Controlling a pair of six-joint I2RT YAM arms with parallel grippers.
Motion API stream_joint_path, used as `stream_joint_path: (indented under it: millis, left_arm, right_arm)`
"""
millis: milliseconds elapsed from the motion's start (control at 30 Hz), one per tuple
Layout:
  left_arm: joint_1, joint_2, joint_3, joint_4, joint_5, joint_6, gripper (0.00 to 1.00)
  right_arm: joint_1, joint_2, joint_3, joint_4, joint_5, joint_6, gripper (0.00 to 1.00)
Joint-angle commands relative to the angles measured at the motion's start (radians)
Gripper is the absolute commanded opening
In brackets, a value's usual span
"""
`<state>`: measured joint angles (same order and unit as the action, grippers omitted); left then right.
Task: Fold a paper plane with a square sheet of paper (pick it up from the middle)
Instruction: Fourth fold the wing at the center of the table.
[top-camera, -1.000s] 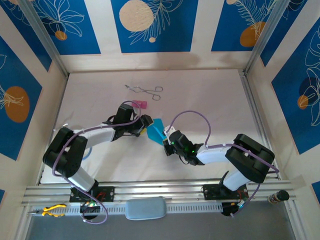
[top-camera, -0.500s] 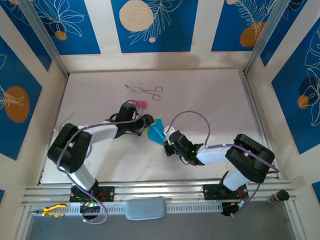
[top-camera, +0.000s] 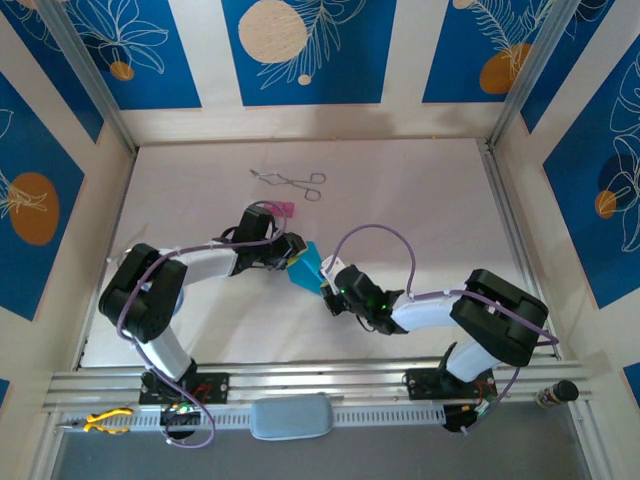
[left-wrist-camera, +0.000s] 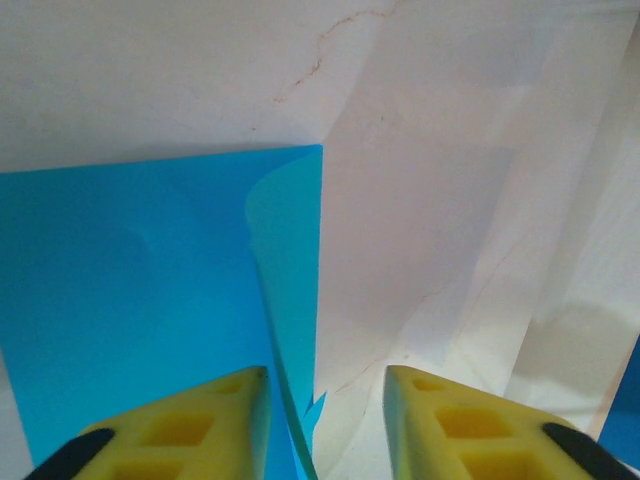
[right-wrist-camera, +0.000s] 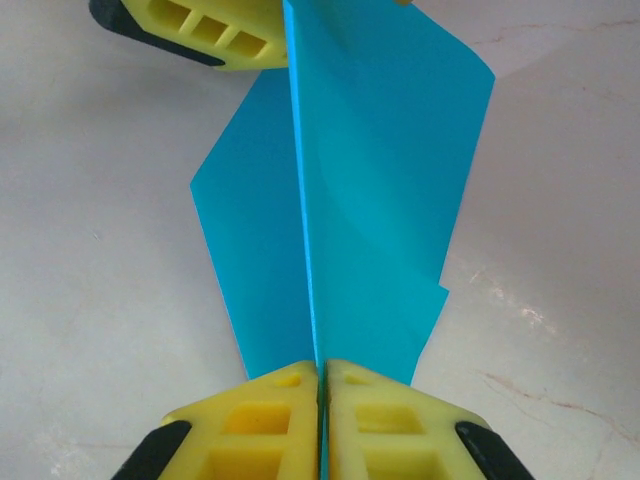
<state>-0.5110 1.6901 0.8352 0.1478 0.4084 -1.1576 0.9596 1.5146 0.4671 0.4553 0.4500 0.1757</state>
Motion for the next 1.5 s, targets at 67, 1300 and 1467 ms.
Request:
stream_joint_path:
  millis: [67, 1300, 1467]
  left_arm:
    - [0.005, -0.011, 0.005, -0.008, -0.013, -0.004, 0.28]
    - [0.005, -0.003, 0.003, 0.018, 0.015, -0.013, 0.12]
    - [0.005, -0.010, 0.001, 0.018, 0.013, -0.013, 0.13]
  right_arm:
    - [0.019, -0.016, -0.011, -0.017, 0.056, -0.042, 0.13]
    - [0.042, 0.007, 0.019, -0.048, 0.117, -0.072, 0.18]
    - [0.039, 0.004, 0.019, -0.038, 0.104, -0.062, 0.11]
